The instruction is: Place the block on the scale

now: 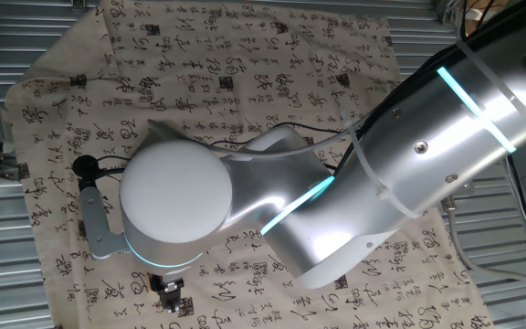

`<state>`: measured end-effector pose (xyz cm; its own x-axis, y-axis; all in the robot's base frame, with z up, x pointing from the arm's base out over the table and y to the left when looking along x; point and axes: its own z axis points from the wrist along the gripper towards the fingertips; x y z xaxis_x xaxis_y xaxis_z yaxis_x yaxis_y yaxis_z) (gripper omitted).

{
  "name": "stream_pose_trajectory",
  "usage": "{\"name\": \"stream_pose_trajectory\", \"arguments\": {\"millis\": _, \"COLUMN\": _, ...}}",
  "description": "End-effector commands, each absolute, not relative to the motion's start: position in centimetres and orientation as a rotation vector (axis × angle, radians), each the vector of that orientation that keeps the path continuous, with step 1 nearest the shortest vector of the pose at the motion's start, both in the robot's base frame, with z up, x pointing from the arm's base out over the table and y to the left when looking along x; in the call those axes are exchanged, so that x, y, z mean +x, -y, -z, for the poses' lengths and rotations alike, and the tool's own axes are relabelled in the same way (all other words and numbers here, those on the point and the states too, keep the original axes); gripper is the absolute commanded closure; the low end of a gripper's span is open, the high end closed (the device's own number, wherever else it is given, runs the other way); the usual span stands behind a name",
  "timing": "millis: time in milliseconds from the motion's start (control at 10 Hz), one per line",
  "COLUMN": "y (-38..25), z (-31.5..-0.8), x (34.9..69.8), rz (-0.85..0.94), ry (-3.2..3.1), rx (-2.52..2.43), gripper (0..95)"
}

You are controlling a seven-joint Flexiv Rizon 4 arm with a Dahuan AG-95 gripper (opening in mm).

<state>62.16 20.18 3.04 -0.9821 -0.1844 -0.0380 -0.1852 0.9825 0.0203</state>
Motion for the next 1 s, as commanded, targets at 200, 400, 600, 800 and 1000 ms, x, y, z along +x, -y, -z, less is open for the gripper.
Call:
{"name": "stream_pose_trajectory", "arguments": {"millis": 200, "y": -20.18, "z": -2.95, "x": 62.21, "rz": -0.034, "ry": -3.09, "rx": -0.287, "gripper": 19.0}}
{"name": "stream_pose_trajectory", "arguments": {"millis": 400, "y": -20.18, "z": -2.95, "x": 62.19, "rz": -0.033, "ry": -3.088, "rx": -0.287, "gripper": 19.0}}
{"name": "stream_pose_trajectory", "arguments": {"millis": 600, "y": -20.18, "z": -2.94, "x": 62.19, "rz": -0.034, "ry": -3.088, "rx": -0.282, "gripper": 38.0}}
{"name": "stream_pose_trajectory", "arguments": {"millis": 800, "y": -20.18, "z": -2.94, "x": 62.19, "rz": -0.039, "ry": -3.088, "rx": -0.27, "gripper": 76.0}}
{"name": "stream_pose_trajectory", "arguments": {"millis": 1000, "y": -20.18, "z": -2.94, "x": 62.19, "rz": -0.043, "ry": -3.091, "rx": -0.256, "gripper": 95.0}}
